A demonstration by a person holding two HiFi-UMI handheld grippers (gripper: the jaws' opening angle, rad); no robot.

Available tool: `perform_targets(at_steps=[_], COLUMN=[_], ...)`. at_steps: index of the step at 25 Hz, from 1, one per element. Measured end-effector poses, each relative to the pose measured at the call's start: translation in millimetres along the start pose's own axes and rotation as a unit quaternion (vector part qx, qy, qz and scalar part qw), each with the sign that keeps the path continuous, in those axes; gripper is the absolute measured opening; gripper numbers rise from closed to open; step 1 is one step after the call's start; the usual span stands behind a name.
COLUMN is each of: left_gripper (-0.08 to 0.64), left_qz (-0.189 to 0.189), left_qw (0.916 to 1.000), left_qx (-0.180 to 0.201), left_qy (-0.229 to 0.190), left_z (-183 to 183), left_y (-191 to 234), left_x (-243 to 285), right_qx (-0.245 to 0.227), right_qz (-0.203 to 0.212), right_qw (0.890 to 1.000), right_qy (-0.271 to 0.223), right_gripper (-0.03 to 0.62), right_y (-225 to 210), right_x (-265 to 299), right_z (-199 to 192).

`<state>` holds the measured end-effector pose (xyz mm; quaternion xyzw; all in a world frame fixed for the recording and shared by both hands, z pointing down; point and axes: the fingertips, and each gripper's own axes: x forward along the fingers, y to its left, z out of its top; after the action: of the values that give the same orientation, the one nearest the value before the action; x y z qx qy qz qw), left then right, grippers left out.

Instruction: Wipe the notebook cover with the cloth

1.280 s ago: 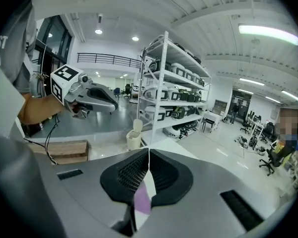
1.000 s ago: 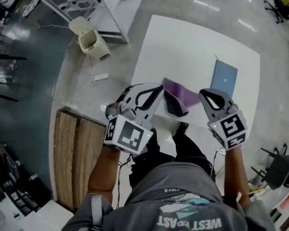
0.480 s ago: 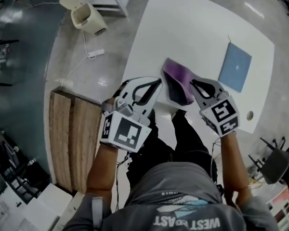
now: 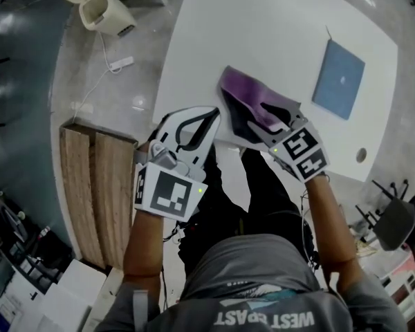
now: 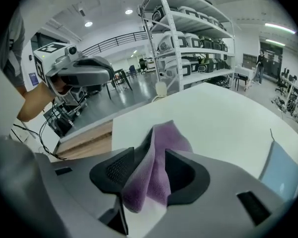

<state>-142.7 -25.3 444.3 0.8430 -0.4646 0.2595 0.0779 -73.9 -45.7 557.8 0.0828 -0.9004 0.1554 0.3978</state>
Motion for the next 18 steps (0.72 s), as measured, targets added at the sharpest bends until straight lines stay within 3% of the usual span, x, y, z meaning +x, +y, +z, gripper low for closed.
perform_targets(at_steps=[6, 13, 18], left_gripper=[0.002, 0.002, 0.002], left_qz=[-0.002, -0.007, -0.009], left_qw=[0.9999, 0.9998, 0.9999], left_qx=[0.001, 0.000, -0.012], left_qy=[0.015, 0.018, 0.007], left_z=[-1, -5, -8], left_y=[-5, -4, -6], left_x=[8, 14, 22], right_qx=[-0.012, -0.042, -0.033], right_qz=[0.004, -0.020, -0.019], right_qw=[0.999, 0.998, 0.998], right_qy=[0.037, 0.048, 0.050], right_gripper=[0.253, 0.251, 0.140], right_y=[-1, -6, -12], right_x=[20, 35, 40], right_z=[-26, -32, -34])
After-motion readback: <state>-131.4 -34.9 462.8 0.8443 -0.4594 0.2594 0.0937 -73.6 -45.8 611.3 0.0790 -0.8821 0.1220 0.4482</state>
